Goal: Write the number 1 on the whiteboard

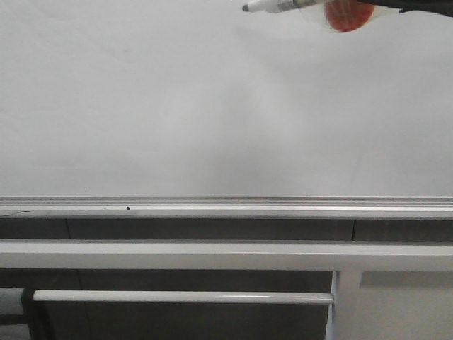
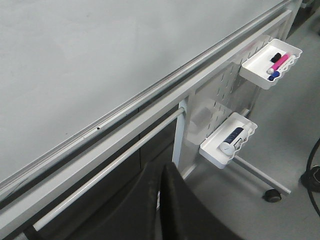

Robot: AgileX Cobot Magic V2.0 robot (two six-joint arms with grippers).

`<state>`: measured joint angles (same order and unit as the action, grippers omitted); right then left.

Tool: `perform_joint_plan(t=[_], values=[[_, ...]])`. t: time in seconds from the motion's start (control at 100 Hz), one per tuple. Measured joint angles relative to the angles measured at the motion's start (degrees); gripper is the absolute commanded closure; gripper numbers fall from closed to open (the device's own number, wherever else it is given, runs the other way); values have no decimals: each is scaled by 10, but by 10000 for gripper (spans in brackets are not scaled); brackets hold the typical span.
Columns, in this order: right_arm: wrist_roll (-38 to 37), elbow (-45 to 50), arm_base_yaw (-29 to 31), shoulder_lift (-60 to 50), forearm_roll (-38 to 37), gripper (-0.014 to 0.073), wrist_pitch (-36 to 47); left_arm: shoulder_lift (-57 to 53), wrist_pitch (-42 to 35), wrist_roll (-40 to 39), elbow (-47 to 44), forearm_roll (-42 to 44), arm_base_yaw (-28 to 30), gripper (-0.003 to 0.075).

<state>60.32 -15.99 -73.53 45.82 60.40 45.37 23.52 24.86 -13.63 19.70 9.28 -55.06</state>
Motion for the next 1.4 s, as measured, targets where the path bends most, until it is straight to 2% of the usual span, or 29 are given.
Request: perform_joint_plan(t=[0.41,0.66,0.91,1.18,1.4], values=[[0,0,0,0,0,657,48,0,0,0,0,0,0,741],[-1,0,-2,13,50,657,59,0,0,0,0,0,0,741],[-1,0,-2,39,104,657,34,0,0,0,0,0,0,741],[-1,0,-3,52,124,657,26,0,0,0,0,0,0,741],[-1,0,-41,46,156,657,-31,0,0,1,0,0,0,741]])
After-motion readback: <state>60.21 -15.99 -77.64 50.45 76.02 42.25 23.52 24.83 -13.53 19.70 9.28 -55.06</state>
